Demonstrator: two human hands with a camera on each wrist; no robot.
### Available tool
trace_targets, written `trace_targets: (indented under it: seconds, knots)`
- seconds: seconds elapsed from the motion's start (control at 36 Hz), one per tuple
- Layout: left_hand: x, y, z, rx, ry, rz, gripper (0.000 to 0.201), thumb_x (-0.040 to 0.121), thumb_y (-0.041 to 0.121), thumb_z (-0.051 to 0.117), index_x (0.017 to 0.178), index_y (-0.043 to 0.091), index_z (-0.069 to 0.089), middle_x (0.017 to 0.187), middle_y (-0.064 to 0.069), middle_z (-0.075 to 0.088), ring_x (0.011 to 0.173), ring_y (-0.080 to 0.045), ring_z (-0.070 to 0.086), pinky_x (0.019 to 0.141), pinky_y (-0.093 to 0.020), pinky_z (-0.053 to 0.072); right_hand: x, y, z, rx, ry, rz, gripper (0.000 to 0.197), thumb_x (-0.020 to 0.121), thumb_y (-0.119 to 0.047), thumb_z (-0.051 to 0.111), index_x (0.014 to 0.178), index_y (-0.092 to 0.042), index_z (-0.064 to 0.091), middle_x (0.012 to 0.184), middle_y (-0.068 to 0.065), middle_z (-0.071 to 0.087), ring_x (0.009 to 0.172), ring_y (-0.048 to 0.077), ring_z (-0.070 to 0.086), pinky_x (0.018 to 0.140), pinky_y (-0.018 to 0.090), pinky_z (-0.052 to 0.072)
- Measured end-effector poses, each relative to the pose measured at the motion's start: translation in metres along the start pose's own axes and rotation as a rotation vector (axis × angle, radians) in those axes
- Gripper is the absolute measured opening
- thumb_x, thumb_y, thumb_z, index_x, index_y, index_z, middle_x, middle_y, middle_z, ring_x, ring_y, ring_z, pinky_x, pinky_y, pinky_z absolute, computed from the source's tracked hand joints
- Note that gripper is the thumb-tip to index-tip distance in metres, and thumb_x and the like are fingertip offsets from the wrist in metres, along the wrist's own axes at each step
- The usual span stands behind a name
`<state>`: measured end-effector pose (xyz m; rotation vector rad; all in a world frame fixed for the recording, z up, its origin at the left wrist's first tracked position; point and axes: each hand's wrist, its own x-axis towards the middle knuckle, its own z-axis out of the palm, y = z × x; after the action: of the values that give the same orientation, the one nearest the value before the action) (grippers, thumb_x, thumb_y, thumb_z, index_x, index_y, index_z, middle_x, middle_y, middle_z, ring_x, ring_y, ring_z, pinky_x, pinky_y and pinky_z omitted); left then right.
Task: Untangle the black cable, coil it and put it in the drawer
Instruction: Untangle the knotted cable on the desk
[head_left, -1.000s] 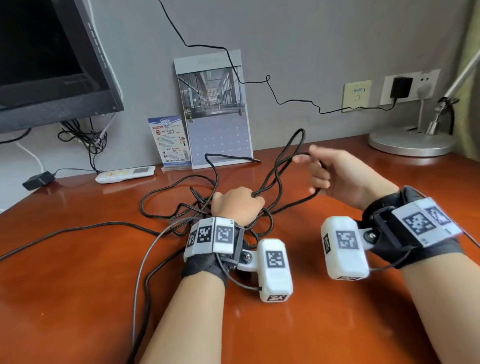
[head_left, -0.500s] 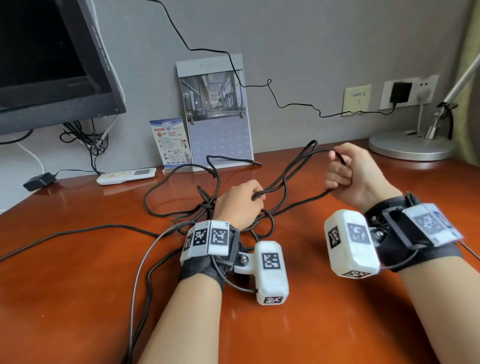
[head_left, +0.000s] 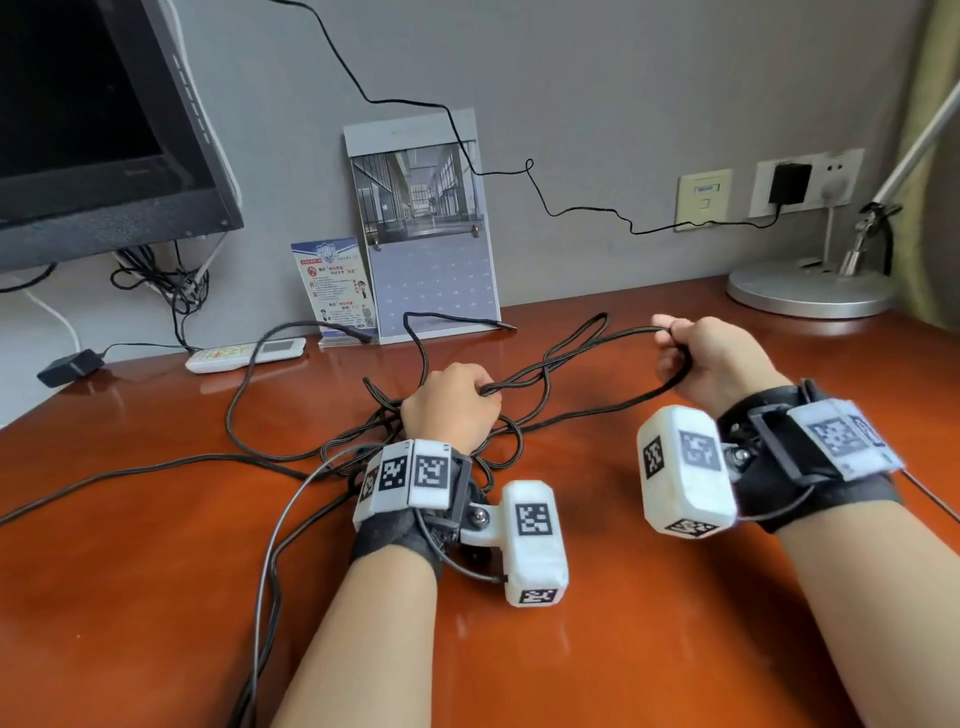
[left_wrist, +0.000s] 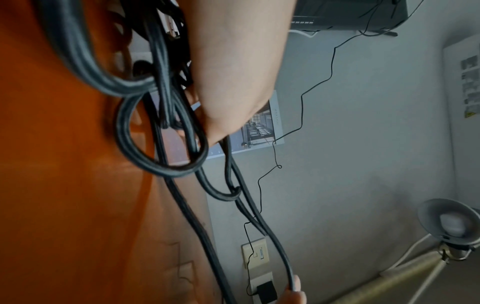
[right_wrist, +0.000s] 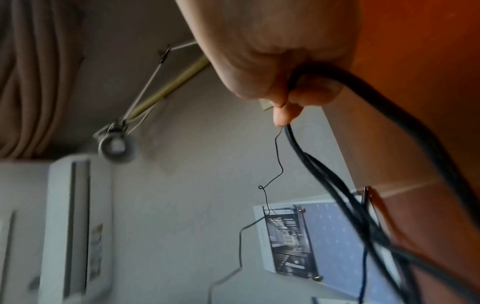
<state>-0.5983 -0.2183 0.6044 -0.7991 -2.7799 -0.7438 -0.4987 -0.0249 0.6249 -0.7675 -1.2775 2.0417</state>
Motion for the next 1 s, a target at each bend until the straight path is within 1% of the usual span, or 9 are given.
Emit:
trace_targets:
  seconds: [0.08, 0.19, 0.31, 0.42, 0.53, 0.61, 0.69, 0.81, 1.0]
  knots:
    - [-0.001, -0.001, 0.0, 0.014, -0.004, 0.002, 0.014, 0.094, 0.035, 0.053, 0.092, 0.031, 0.066, 0.081, 0.007, 0.064, 0.083, -0.017, 0.059, 0.066, -0.025, 0.036, -0.005, -0.001, 0.001, -0.33, 0.041, -0.181, 0.034, 0.095, -0.002, 0.036, 0.076, -0.019, 0.061, 0.044, -0.01, 0.057, 0.049, 0.009, 0.036, 0.043, 0.017, 0.03]
    - [-0.002, -0.005, 0.0, 0.006, 0.013, -0.019, 0.016, 0.093, 0.036, 0.054, 0.093, 0.03, 0.07, 0.084, 0.006, 0.069, 0.084, -0.017, 0.062, 0.064, -0.025, 0.037, -0.01, -0.007, 0.004, -0.876, 0.116, -0.691, 0.035, 0.076, 0.009, 0.044, 0.085, -0.014, 0.068, 0.084, 0.004, 0.066, 0.071, 0.022, 0.055, 0.071, 0.026, 0.042]
    - [-0.004, -0.007, 0.0, -0.021, 0.014, -0.043, 0.018, 0.092, 0.036, 0.056, 0.095, 0.03, 0.072, 0.084, 0.005, 0.07, 0.085, -0.017, 0.063, 0.065, -0.025, 0.037, -0.013, -0.017, 0.034, -1.08, -0.135, -0.965, 0.037, 0.077, 0.007, 0.046, 0.092, -0.017, 0.069, 0.103, 0.007, 0.065, 0.103, 0.029, 0.051, 0.088, 0.032, 0.038]
    - [-0.003, -0.009, 0.0, 0.001, 0.041, -0.052, 0.018, 0.093, 0.035, 0.055, 0.095, 0.03, 0.072, 0.091, 0.005, 0.071, 0.093, -0.019, 0.063, 0.067, -0.024, 0.038, -0.03, -0.019, 0.067, -1.611, -0.344, -1.021, 0.027, 0.091, -0.011, 0.045, 0.103, -0.016, 0.068, 0.109, 0.002, 0.062, 0.108, 0.023, 0.048, 0.078, 0.034, 0.042]
    - [-0.003, -0.011, 0.002, 0.009, 0.065, -0.061, 0.02, 0.093, 0.033, 0.054, 0.099, 0.03, 0.073, 0.094, 0.005, 0.072, 0.096, -0.021, 0.063, 0.069, -0.025, 0.04, -0.043, -0.017, 0.09, -1.894, -0.436, -0.845, 0.025, 0.094, -0.026, 0.045, 0.084, -0.009, 0.06, 0.078, 0.004, 0.052, 0.082, 0.03, 0.052, 0.068, 0.032, 0.04]
    - [-0.004, -0.007, 0.001, 0.018, 0.06, -0.048, 0.019, 0.092, 0.034, 0.055, 0.101, 0.031, 0.071, 0.098, 0.003, 0.072, 0.099, -0.022, 0.063, 0.073, -0.027, 0.042, -0.047, -0.012, 0.101, -2.028, -0.625, -0.763, 0.031, 0.09, -0.039, 0.057, 0.104, -0.012, 0.063, 0.092, 0.002, 0.059, 0.086, 0.025, 0.058, 0.068, 0.032, 0.047]
    - [-0.004, -0.009, -0.001, 0.012, 0.06, -0.045, 0.018, 0.092, 0.033, 0.055, 0.101, 0.03, 0.07, 0.1, 0.003, 0.071, 0.099, -0.023, 0.063, 0.073, -0.028, 0.043, -0.049, -0.007, 0.108, -2.273, -0.65, -0.761, 0.034, 0.088, -0.03, 0.063, 0.117, -0.012, 0.058, 0.099, 0.003, 0.055, 0.082, 0.022, 0.052, 0.06, 0.03, 0.041]
    - [-0.003, -0.015, -0.005, -0.059, 0.07, -0.052, 0.017, 0.09, 0.03, 0.055, 0.101, 0.031, 0.068, 0.099, 0.007, 0.07, 0.098, -0.019, 0.062, 0.071, -0.026, 0.04, -0.042, -0.001, 0.107, -2.368, -0.621, -0.783, 0.048, 0.088, -0.016, 0.064, 0.133, -0.011, 0.048, 0.134, 0.009, 0.034, 0.09, 0.028, 0.057, 0.06, 0.031, 0.042]
    - [-0.004, -0.015, -0.009, -0.191, 0.097, -0.035, 0.022, 0.09, 0.031, 0.052, 0.103, 0.031, 0.069, 0.099, 0.01, 0.071, 0.1, -0.016, 0.062, 0.074, -0.025, 0.042, -0.033, -0.003, 0.095, -2.186, -0.539, -0.94, 0.04, 0.09, 0.006, 0.039, 0.123, -0.008, 0.057, 0.123, 0.009, 0.055, 0.108, 0.03, 0.057, 0.084, 0.037, 0.05]
